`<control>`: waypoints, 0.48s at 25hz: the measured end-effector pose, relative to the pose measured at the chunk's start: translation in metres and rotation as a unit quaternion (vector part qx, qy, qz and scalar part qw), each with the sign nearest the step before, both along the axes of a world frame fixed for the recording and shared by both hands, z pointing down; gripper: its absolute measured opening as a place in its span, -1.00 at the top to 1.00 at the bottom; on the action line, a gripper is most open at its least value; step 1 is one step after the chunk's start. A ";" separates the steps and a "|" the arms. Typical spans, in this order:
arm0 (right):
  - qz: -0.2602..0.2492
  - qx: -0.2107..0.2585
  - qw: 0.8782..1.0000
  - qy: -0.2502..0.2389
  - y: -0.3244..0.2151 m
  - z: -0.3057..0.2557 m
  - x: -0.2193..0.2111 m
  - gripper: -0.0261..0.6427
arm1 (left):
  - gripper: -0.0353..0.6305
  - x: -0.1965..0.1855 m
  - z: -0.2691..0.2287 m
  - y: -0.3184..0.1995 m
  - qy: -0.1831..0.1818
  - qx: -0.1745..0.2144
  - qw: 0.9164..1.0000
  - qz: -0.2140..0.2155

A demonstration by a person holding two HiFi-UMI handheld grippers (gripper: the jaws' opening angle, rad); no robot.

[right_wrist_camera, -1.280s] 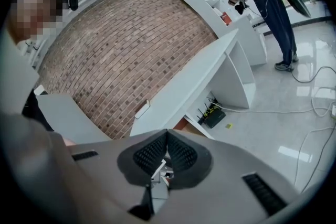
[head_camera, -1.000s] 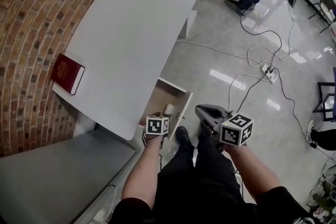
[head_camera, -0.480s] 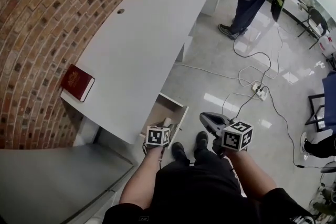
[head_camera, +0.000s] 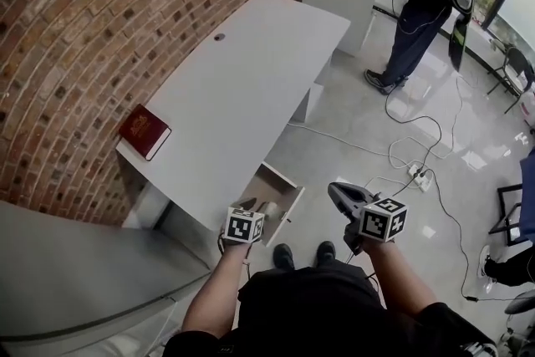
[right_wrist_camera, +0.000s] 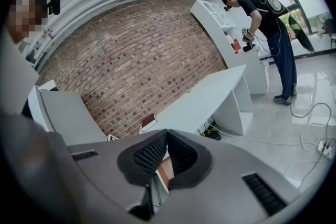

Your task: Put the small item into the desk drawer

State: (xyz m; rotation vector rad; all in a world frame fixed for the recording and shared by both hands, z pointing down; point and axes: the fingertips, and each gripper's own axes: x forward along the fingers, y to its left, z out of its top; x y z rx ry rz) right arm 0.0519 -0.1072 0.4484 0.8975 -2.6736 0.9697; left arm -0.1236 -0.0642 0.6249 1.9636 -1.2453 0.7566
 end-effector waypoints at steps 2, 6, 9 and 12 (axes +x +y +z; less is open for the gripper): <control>-0.016 0.009 1.000 -0.001 -0.001 -0.005 0.004 0.89 | 0.50 0.005 -0.007 0.001 0.009 0.004 1.000 -0.018; -0.041 0.035 0.998 0.038 -0.005 -0.003 0.034 0.89 | 0.57 0.025 -0.025 -0.005 0.008 0.023 0.999 -0.038; -0.053 0.040 0.996 0.051 -0.010 0.001 0.061 0.89 | 0.59 0.042 -0.044 -0.011 0.000 0.044 0.998 -0.047; -0.057 0.037 0.997 0.044 -0.016 0.003 0.084 0.89 | 0.62 0.056 -0.067 -0.017 -0.001 0.066 0.996 -0.065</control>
